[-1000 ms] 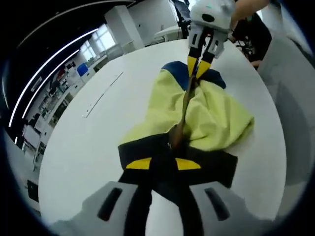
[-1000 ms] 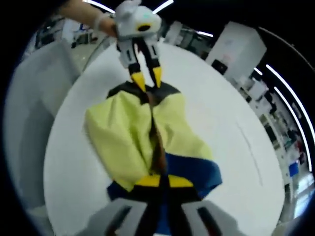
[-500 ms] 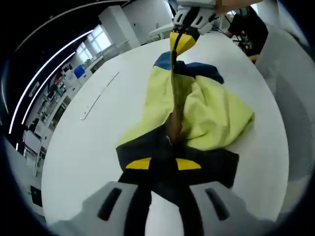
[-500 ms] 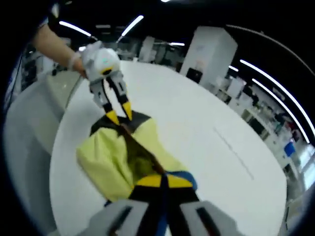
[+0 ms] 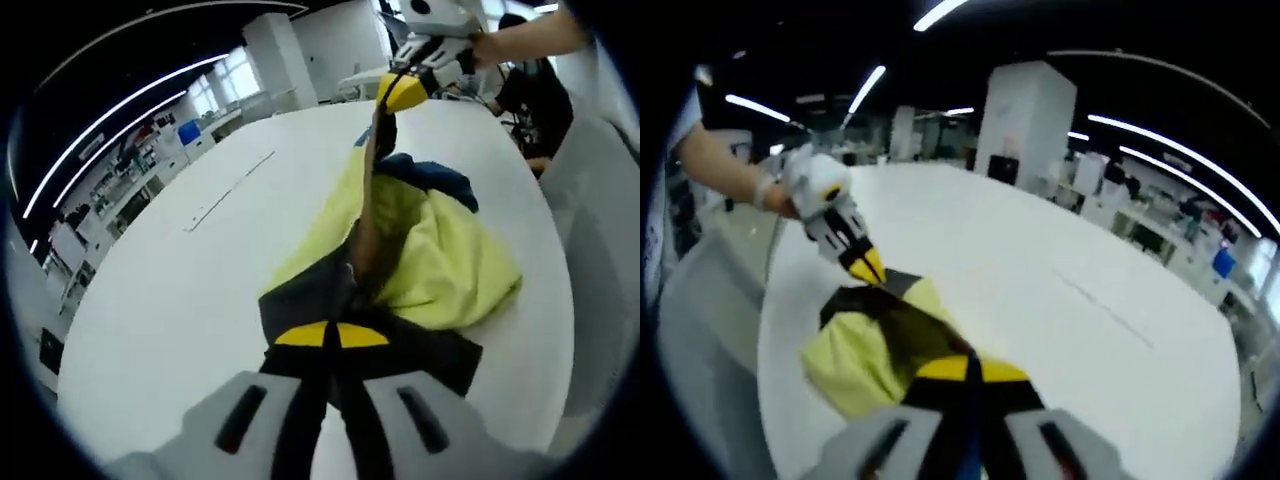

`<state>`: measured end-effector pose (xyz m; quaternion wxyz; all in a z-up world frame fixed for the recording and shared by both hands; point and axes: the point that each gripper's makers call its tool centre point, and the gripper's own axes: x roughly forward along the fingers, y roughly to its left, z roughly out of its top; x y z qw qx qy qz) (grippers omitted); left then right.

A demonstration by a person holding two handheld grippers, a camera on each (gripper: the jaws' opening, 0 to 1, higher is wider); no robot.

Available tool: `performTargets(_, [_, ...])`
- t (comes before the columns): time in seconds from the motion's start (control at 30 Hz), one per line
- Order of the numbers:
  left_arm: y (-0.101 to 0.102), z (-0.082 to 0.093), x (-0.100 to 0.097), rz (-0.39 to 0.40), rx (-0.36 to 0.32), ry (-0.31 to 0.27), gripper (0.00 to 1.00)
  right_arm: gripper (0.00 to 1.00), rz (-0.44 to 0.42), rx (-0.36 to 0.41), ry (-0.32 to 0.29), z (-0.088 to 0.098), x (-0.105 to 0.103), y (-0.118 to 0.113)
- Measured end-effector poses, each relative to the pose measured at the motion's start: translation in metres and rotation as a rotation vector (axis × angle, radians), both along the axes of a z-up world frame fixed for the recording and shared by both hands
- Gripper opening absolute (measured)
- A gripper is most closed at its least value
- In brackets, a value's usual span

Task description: Fold the garment on the visible template until the final outline fits inside the template.

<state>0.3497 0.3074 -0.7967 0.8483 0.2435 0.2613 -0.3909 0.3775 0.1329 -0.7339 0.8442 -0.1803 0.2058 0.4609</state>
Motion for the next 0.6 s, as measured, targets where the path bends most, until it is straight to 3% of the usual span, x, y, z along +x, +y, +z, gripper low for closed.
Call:
performTargets(0.1, [0.004,0.02,0.006,0.056,-0.079,-0.005,0.0,0.0,-0.024,0.038,0.016,0.008,0.003,-0.002])
performTargets(0.37, [0.017,0.077,0.024,0.134,-0.124,-0.097,0.0,0.0,-0.036,0.083,0.001,0.035,0.005,-0.001])
performTargets(0.6, [0.023,0.133,0.042,0.19,-0.192,-0.183,0.0,0.0,-0.041,0.168,-0.066,0.089,0.013,0.004])
